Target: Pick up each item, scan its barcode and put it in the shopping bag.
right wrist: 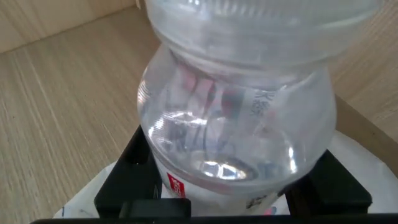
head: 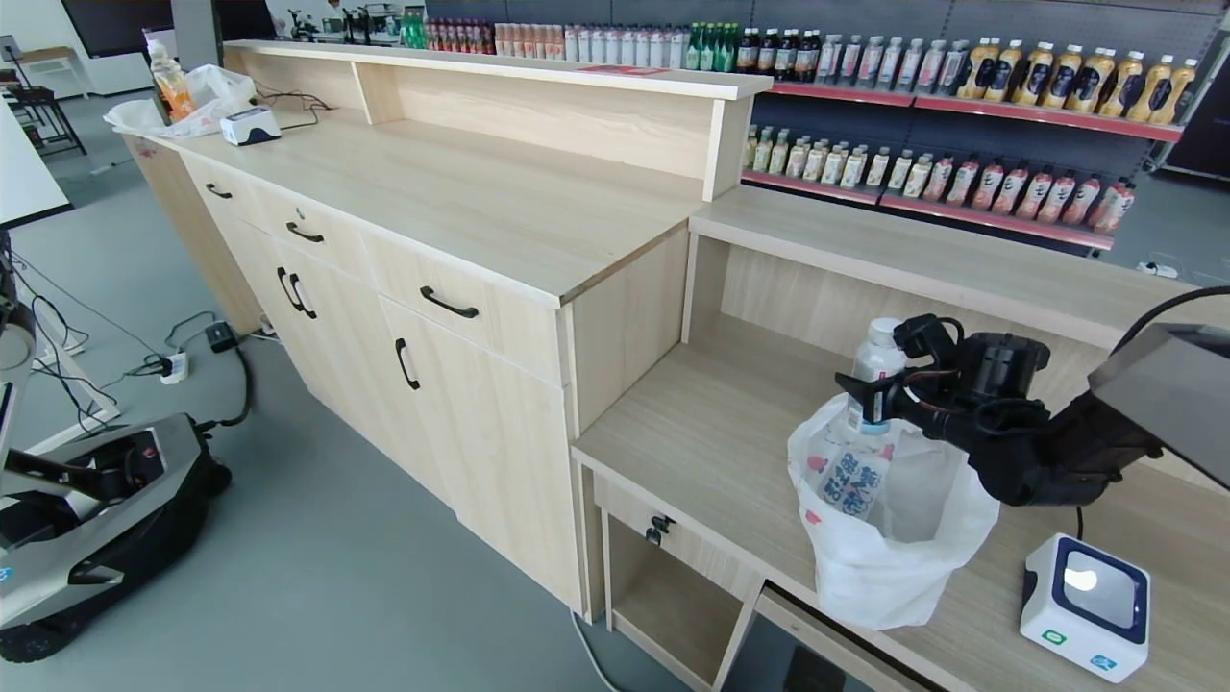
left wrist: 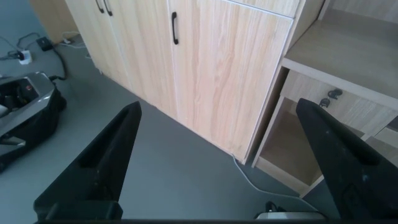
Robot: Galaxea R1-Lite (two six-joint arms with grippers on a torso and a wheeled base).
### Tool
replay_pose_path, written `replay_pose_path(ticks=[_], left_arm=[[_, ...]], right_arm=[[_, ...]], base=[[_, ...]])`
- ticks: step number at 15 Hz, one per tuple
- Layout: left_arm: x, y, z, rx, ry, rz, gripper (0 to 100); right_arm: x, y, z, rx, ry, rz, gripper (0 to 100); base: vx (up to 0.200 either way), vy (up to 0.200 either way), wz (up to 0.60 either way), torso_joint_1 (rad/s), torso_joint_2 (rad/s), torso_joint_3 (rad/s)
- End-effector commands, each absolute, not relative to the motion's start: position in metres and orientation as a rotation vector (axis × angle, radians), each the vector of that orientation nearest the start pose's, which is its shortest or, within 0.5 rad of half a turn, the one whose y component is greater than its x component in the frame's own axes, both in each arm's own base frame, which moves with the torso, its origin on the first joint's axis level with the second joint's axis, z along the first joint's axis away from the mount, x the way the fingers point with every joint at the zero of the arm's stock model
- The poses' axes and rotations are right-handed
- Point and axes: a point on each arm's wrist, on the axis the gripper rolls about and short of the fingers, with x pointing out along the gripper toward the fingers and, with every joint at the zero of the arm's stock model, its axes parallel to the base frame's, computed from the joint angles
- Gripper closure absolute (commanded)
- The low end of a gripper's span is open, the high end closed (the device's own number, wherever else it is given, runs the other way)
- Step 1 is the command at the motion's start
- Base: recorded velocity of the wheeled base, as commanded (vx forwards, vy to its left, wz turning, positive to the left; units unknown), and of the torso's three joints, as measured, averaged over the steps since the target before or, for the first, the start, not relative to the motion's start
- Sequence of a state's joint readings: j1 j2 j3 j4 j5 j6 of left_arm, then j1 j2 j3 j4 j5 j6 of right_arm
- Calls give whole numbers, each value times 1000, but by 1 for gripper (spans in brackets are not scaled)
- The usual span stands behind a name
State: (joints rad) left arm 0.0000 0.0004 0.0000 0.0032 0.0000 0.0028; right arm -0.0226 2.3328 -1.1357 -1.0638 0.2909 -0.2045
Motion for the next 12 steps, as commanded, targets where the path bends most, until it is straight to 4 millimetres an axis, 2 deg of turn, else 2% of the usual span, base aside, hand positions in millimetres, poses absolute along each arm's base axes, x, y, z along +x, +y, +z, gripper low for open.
replay_pose_path(ticks=[1,4,6,8,12], left_arm=[[-23,0,75,2,3,0,0],[-23,0,75,3,3,0,0],[-23,0,75,3,3,0,0],[-23,0,75,3,3,2,0],[-23,0,75,3,3,0,0]], right_arm=[[453,-7,47,-177,127,278,100],[465,-8,35,-175,122,279,100],[466,-8,30,-178,129,280,100],[460,-8,27,-184,144,282,100],[446,-11,37,-191,138,274,100]], base=[[0,0,0,0,0,0],[0,0,0,0,0,0],[0,0,0,0,0,0],[0,0,0,0,0,0],[0,0,0,0,0,0]])
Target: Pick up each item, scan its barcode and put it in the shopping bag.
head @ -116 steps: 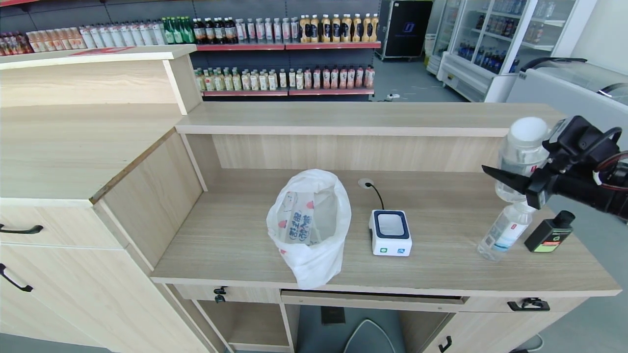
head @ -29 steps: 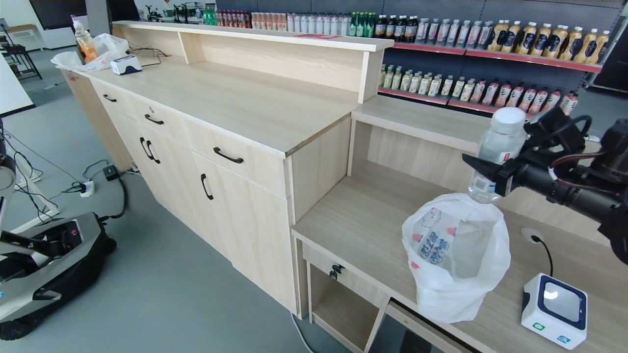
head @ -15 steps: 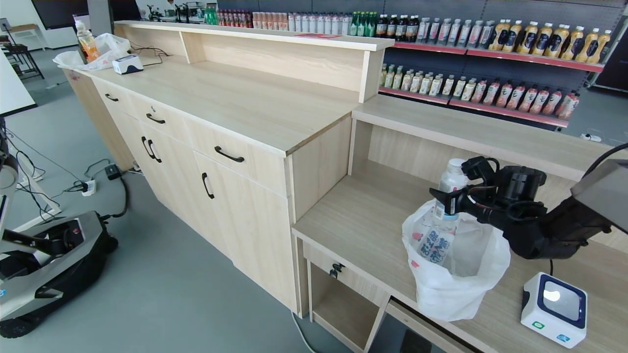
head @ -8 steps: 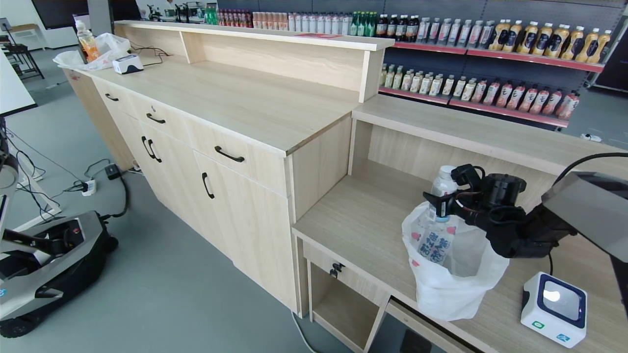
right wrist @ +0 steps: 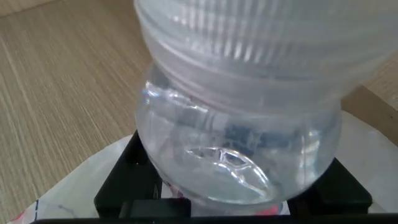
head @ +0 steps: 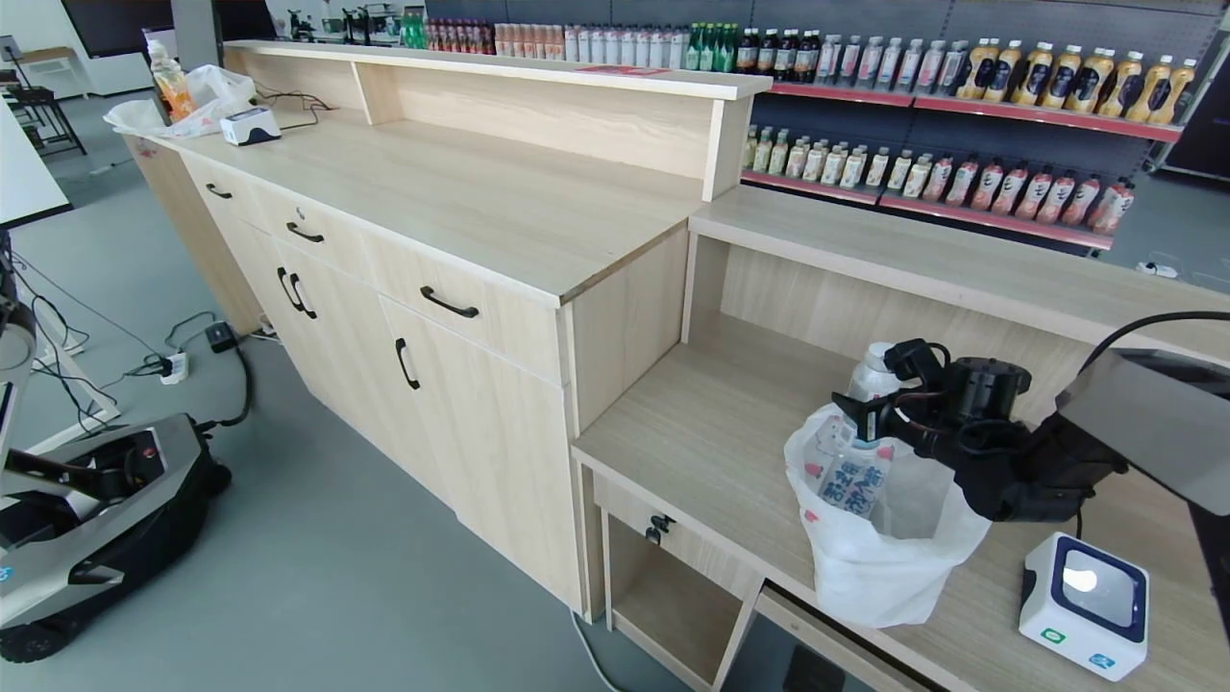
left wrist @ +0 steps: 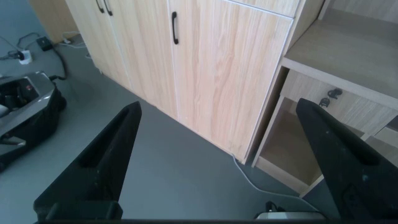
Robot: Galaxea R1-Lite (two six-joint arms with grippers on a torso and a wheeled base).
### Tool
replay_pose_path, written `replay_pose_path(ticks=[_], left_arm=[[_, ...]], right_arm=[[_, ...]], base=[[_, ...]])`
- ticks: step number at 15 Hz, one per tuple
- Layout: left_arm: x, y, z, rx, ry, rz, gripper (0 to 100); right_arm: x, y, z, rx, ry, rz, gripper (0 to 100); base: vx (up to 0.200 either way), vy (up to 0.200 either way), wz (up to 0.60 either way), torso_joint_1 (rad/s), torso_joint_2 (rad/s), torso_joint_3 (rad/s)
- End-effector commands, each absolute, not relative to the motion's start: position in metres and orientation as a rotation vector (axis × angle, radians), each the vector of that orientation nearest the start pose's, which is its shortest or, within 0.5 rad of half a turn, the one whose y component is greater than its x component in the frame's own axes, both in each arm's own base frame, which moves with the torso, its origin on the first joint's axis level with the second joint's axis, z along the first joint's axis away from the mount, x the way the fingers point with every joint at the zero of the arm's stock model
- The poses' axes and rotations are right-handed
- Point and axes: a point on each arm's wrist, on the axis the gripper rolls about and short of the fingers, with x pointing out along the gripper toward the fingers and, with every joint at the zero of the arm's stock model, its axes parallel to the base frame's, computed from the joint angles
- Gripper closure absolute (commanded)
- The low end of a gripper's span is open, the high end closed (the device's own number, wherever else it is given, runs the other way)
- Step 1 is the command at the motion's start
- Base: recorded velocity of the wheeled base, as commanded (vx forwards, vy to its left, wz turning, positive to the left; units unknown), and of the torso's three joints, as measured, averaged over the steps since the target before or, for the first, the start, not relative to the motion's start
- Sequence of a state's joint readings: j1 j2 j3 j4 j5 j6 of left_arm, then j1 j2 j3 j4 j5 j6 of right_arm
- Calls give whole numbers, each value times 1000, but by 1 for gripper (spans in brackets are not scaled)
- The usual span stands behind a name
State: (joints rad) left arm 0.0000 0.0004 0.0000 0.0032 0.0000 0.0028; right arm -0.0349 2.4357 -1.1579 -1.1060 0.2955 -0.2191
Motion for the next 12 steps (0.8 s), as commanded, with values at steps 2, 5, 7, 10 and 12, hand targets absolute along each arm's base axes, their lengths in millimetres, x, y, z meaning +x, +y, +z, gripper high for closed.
replay_pose_path(ticks=[2,5,7,10,12], left_arm=[[-23,0,75,3,3,0,0],[-23,0,75,3,3,0,0],[-23,0,75,3,3,0,0],[-23,0,75,3,3,0,0],[-23,0,75,2,3,0,0]], right_arm=[[438,-14,36,-198,152,268,0],[434,-18,60,-204,101,253,0],[424,-19,84,-210,68,246,0],[372,-16,139,-258,22,237,0],[316,-19,165,-334,-11,214,0]], base=[[0,0,0,0,0,0],[0,0,0,0,0,0],[0,0,0,0,0,0],[0,0,0,0,0,0],[0,0,0,0,0,0]])
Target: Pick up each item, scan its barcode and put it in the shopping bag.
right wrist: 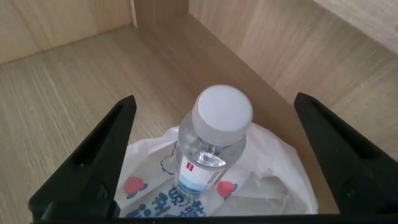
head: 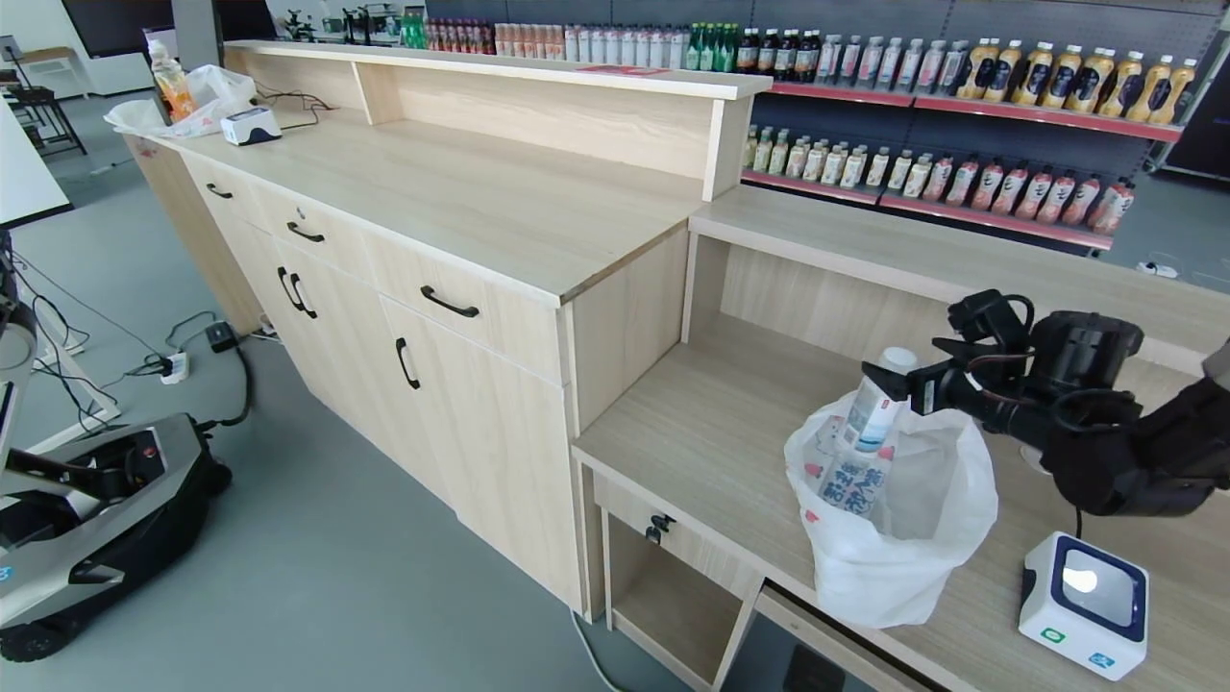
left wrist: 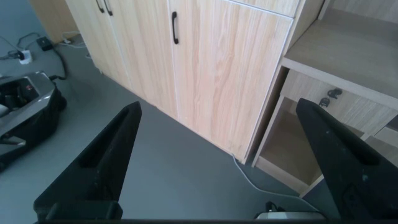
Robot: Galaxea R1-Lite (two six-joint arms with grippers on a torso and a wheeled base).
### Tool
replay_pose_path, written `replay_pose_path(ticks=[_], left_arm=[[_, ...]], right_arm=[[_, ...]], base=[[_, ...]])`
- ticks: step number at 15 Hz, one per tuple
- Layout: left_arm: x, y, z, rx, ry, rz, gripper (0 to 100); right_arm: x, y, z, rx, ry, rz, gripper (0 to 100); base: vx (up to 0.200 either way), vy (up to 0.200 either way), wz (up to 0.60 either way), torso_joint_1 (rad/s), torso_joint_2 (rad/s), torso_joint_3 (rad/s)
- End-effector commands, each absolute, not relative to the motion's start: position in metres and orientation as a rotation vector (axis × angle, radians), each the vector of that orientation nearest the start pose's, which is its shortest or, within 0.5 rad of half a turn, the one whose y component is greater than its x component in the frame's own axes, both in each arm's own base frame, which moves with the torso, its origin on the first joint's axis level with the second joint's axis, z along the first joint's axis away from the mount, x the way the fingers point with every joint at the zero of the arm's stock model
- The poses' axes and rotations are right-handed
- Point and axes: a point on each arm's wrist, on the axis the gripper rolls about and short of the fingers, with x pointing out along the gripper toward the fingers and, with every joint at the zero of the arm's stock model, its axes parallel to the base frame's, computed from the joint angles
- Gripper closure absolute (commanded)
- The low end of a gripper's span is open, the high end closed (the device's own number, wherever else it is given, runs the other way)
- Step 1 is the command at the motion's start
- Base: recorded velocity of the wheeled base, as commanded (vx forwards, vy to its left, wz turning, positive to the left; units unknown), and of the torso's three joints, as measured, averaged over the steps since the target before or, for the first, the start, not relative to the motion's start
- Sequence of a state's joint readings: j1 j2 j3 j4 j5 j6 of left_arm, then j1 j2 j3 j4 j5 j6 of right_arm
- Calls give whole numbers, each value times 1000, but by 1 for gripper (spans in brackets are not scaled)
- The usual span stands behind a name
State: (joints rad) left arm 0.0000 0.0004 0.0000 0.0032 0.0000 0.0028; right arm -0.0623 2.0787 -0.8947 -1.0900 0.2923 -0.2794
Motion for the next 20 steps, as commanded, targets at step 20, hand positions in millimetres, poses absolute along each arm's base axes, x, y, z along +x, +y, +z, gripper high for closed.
replay_pose_path(ticks=[20], left_arm=[[-23,0,75,3,3,0,0]], right_arm=[[212,-124,127,-127,362,-203,0]], base=[[0,0,-360,0,1,2]])
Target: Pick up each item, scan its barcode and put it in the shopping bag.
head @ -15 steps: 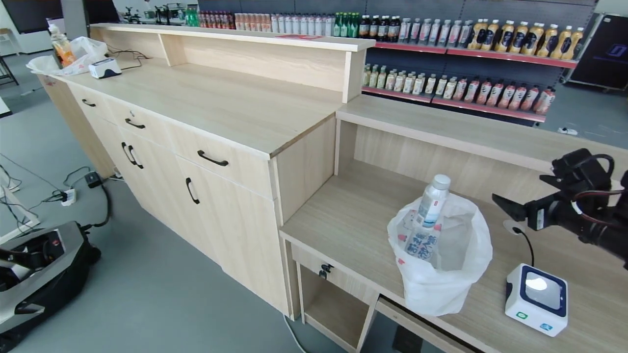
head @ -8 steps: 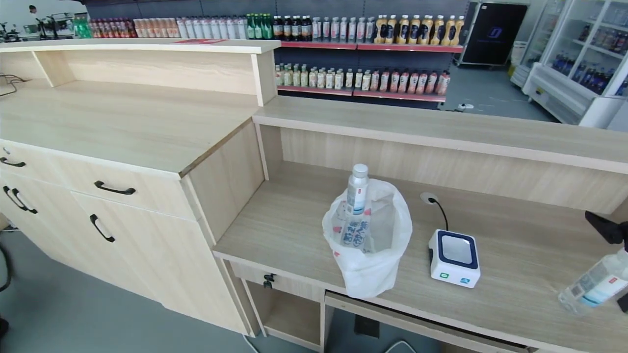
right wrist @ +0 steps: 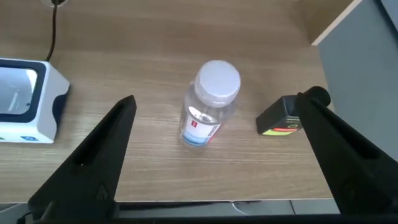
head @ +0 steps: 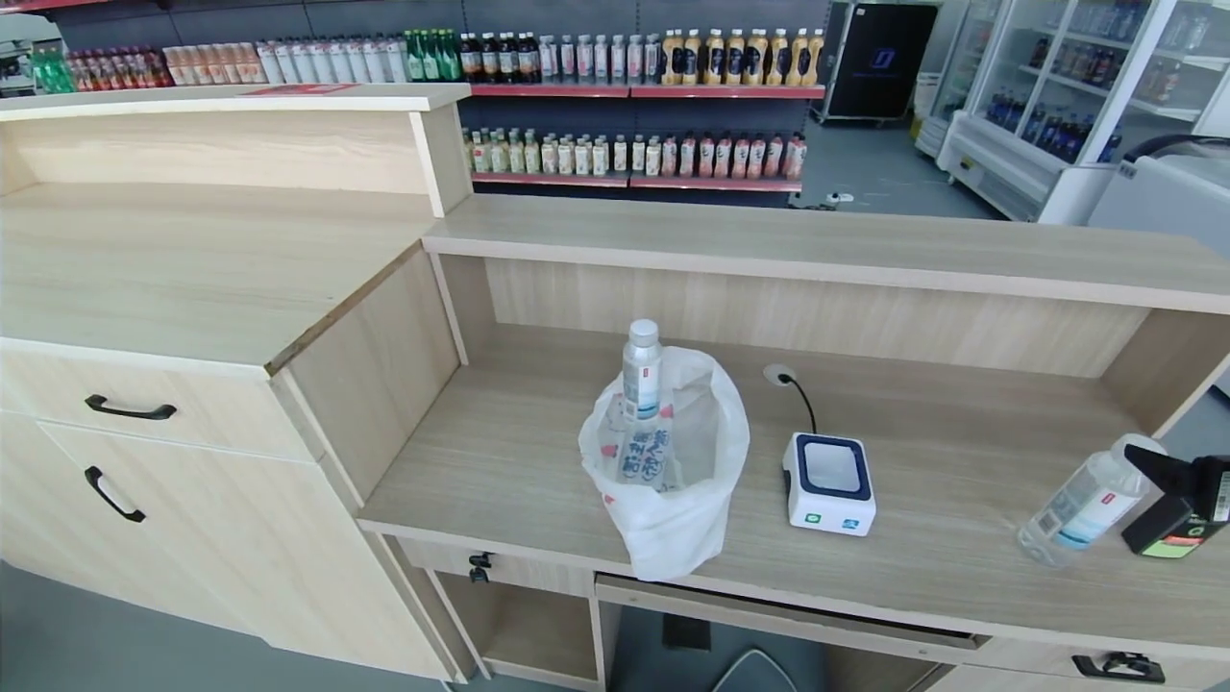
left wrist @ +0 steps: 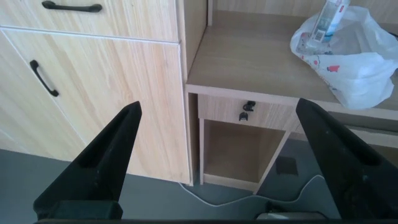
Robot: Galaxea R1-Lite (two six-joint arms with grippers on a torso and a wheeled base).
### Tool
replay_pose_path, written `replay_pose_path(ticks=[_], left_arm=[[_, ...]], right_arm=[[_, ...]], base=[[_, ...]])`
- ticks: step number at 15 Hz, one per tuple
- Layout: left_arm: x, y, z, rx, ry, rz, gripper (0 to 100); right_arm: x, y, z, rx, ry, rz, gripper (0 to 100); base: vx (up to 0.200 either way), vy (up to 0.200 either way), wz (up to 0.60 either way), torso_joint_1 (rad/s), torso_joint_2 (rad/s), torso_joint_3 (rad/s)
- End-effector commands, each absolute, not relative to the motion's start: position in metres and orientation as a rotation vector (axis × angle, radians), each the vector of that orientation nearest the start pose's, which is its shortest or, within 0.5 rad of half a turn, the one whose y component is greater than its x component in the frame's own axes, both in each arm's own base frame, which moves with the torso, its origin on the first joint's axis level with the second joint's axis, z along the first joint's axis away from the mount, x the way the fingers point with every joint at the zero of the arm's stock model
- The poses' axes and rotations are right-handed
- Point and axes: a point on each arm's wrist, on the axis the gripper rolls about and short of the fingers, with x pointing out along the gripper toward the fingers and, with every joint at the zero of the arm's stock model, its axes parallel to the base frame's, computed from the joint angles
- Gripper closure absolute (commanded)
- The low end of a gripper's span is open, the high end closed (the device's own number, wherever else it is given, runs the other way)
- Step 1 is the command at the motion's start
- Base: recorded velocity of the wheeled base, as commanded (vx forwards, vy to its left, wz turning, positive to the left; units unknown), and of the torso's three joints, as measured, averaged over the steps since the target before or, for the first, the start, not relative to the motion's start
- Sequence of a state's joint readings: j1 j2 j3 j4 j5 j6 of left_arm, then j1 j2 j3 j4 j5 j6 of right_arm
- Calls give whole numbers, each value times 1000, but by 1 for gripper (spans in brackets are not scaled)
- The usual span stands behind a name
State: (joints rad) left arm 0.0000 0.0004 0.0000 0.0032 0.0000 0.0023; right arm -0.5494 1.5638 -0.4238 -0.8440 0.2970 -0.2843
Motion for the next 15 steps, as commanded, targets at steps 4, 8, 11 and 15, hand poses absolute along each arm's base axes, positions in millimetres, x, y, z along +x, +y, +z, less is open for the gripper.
replay_pose_path(ticks=[4,8,11,15], left_arm=[[-23,0,75,3,3,0,0],[-23,0,75,3,3,0,0],[-23,0,75,2,3,0,0],[-23,0,75,2,3,0,0]], right_arm=[[213,-146,106,-172,422,-246,0],[217,-153,93,-183,457,-232,0],[223,-153,85,-179,453,-175,0],[232,-157,75,-199,419,-156,0]], base=[[0,0,0,0,0,0],[0,0,0,0,0,0],[0,0,0,0,0,0],[0,0,0,0,0,0]])
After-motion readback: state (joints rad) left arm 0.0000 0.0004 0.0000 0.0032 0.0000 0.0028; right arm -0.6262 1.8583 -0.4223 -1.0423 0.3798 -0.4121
